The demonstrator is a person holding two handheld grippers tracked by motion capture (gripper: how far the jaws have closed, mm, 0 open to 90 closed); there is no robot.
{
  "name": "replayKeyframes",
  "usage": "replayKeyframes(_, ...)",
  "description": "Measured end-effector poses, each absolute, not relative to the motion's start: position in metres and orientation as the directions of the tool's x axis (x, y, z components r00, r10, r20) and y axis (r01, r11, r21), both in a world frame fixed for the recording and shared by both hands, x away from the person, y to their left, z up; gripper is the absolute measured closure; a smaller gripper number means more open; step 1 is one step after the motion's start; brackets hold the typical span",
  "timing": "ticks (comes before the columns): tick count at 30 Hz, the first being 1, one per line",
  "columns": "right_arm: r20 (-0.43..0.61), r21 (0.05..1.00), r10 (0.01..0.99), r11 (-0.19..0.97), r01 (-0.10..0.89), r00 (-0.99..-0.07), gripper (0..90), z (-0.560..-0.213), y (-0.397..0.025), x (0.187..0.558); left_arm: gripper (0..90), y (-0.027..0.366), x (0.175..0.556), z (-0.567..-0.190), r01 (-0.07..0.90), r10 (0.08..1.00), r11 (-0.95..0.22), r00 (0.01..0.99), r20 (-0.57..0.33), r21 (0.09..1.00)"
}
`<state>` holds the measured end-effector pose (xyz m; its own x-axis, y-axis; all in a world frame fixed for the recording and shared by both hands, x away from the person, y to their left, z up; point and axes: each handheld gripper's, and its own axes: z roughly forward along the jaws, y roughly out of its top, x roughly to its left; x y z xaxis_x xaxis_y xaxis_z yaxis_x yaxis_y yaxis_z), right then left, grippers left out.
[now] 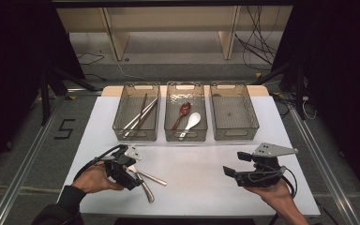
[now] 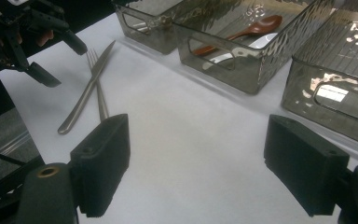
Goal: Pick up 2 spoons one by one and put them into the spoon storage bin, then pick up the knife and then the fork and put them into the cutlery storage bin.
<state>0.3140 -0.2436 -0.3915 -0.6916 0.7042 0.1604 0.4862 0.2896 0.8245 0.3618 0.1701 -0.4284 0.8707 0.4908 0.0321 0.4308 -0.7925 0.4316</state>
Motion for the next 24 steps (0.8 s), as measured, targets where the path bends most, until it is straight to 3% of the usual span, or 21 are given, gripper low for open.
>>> replayKeyframes(24, 0.158, 0.824, 0.706, 0.291, 0.486, -0.69, 23.6, -0.393, -0.242, 0.314, 17.5, 0.161, 0.366, -0.445, 0.382, 0.414, -0.869, 0.91, 0.04, 0.314)
